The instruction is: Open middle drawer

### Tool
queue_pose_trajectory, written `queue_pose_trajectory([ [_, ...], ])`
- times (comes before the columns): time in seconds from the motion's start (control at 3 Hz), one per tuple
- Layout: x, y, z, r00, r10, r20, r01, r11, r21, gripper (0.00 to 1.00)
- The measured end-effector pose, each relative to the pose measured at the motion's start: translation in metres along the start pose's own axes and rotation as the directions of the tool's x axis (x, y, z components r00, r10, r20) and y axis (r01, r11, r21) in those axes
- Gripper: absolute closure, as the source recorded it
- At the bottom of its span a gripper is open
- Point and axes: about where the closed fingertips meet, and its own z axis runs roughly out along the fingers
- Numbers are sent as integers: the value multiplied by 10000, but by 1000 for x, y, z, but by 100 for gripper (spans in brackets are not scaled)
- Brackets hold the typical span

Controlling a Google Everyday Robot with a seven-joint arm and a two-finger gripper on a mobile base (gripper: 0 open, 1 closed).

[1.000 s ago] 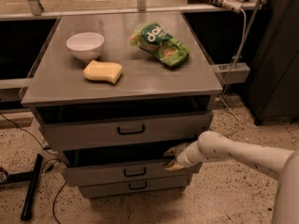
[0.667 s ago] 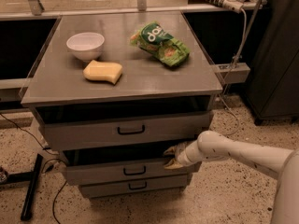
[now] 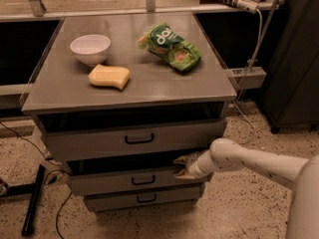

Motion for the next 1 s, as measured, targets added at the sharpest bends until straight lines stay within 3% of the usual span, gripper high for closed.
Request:
queue_pose_trajectory([
  [0.33,2,30,-13,9989,125,449,-132,9998,139,38],
  [0.67,-26,102,-21,9863,-103,1646,57,9996,283,61],
  [1.0,-29,127,-28,9807,-54,1955,-13,9994,344,84],
])
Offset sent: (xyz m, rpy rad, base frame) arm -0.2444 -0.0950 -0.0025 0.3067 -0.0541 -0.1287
